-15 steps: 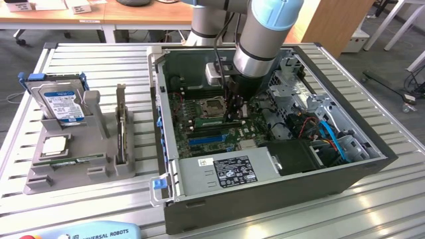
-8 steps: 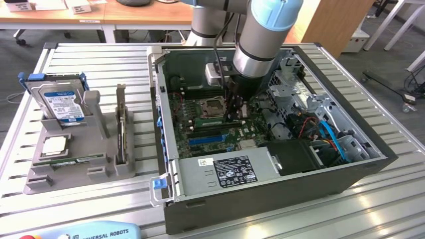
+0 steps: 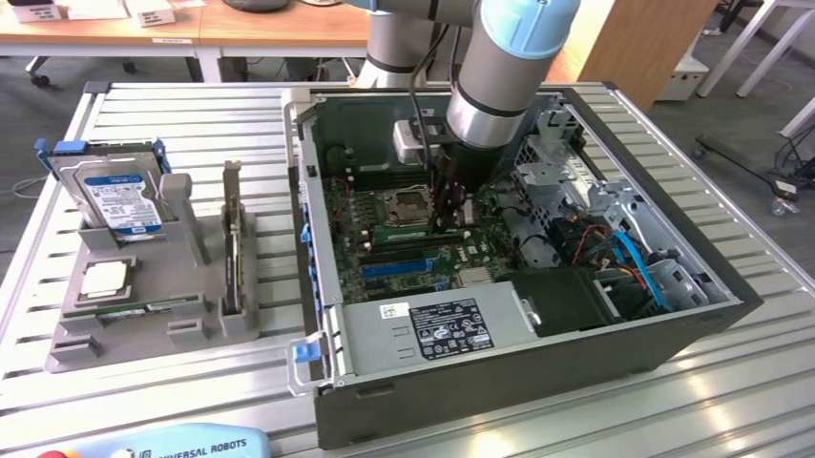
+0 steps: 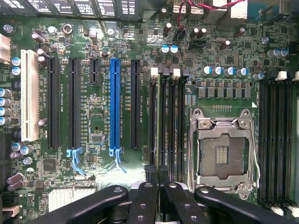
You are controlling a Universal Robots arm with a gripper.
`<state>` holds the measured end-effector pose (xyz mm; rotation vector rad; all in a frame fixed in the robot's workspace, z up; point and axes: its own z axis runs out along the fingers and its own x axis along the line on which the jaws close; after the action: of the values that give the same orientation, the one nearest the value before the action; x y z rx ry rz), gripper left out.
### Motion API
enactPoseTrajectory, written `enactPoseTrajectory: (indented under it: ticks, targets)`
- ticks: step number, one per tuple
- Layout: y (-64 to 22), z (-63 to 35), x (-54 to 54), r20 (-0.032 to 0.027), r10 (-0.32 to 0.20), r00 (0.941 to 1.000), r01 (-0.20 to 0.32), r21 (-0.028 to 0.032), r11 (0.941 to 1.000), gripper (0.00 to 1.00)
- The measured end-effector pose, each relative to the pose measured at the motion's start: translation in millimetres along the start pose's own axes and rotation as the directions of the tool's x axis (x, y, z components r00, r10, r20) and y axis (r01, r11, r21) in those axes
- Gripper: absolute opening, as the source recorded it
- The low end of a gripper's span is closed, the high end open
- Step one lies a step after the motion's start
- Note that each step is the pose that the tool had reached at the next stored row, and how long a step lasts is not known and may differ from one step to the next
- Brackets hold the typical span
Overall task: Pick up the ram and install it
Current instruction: 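Insert the ram into the slot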
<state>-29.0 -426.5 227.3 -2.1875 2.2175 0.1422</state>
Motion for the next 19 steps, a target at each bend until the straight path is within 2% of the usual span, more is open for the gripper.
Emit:
enactPoseTrajectory:
  ticks: [19]
  targets:
    - [0.2,-5.1,1.5,-0.0013,0.000,1.0000,0.000,-0.0020,1.0000,0.12]
